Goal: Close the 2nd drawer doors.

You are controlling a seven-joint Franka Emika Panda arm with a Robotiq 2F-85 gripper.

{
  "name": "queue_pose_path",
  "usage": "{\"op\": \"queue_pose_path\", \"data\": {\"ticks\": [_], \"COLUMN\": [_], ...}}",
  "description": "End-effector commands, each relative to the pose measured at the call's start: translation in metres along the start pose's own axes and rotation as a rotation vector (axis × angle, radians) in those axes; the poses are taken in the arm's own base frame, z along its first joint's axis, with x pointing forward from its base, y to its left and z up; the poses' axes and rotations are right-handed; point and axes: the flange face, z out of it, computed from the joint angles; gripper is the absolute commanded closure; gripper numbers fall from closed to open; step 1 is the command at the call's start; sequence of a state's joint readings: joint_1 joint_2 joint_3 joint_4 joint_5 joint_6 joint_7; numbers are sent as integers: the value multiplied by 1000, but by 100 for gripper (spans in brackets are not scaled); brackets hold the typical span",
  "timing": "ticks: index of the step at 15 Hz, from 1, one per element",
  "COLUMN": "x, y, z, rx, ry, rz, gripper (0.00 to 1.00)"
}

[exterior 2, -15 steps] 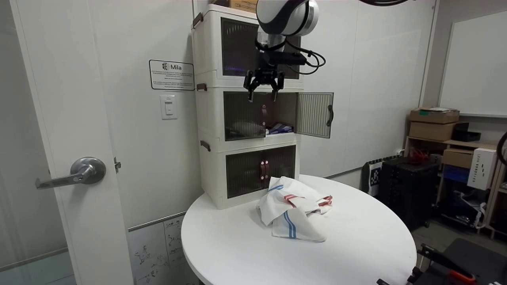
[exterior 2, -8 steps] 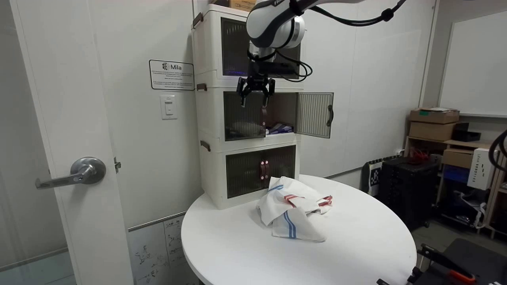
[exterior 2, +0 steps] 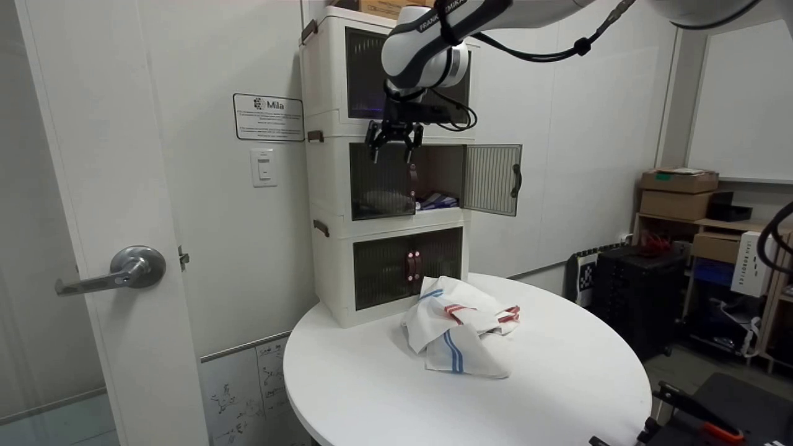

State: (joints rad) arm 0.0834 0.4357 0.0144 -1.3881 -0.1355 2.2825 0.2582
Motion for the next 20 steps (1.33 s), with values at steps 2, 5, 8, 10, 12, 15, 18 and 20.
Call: {"op": "queue_pose_path", "data": {"ticks": [2,5,8,10,12,15,18,20], "x": [21,30,35,34,34,32,4,-22], "y": [3,6,6,4,3,2,1,5], "z": [13,14,16,18,19,18,14,14], "rx": [-11,-26,-36,-42,-45,-38,-33,-16], "ry": [89,135,157,159,158,131,113,46], "rz": [2,-3,-8,-15,-20,-32,-52,-56], "gripper": [0,0,0,0,0,0,0,0]}}
